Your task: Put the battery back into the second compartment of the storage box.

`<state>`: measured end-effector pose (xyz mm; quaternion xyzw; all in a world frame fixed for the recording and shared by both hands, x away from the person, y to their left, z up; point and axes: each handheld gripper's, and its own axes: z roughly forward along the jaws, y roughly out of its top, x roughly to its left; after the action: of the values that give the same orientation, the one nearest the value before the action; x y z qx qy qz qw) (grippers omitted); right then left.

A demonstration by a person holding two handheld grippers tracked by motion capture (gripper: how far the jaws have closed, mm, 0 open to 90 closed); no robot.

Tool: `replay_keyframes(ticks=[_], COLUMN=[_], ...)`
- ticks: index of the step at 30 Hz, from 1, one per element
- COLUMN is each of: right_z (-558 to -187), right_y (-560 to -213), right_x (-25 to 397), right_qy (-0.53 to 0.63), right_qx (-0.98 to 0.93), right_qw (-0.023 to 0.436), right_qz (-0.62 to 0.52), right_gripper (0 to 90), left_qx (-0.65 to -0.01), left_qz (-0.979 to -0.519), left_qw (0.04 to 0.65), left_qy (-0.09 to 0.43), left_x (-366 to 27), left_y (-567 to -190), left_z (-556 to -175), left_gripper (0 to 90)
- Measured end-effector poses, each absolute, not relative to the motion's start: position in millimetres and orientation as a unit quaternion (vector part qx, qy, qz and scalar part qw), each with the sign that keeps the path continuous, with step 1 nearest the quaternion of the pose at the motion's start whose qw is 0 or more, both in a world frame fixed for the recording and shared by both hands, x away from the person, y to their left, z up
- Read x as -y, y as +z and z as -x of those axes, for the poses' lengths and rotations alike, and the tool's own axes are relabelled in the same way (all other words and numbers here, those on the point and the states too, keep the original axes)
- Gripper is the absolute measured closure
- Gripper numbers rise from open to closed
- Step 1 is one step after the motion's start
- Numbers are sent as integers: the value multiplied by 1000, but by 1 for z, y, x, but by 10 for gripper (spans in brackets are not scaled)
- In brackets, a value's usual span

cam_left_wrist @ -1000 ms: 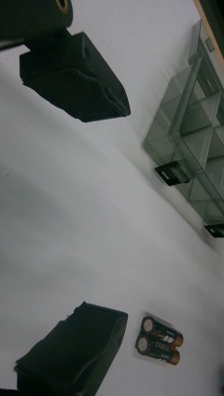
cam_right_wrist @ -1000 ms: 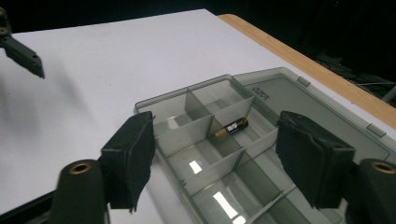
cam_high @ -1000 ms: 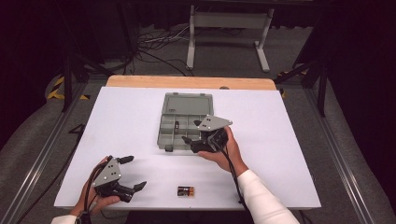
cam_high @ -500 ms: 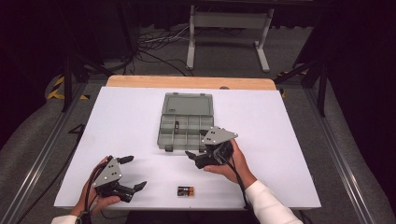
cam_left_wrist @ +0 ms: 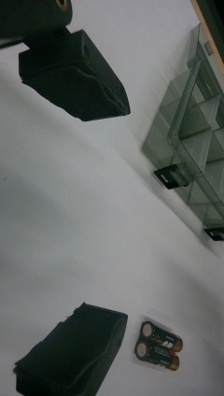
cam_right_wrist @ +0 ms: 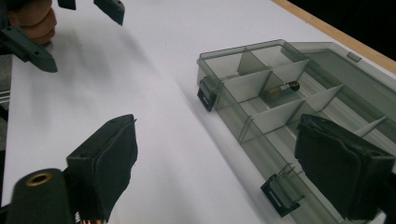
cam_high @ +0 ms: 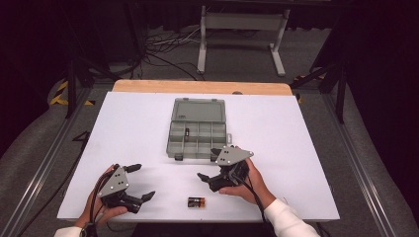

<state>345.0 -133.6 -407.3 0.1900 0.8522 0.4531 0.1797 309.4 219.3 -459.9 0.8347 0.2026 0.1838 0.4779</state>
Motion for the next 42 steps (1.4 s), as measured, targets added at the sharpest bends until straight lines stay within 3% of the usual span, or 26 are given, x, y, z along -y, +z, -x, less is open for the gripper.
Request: replay_keyframes(ticks=[32,42], right_z=[-316,-316], right_y=[-440,-448], right_x=[127,122], right_qy=[411,395], right_qx=[-891,-903], right_qw=[116,97], right_qz=[-153,-137], right_gripper=[138,178], left_qx=[-199,-196], left_qz=[-837,-839], left_qw=[478,475], left_qy=[179,178], left_x=[-218,-217], left_y=[-460,-461], left_z=[-307,-308], left_gripper=[39,39])
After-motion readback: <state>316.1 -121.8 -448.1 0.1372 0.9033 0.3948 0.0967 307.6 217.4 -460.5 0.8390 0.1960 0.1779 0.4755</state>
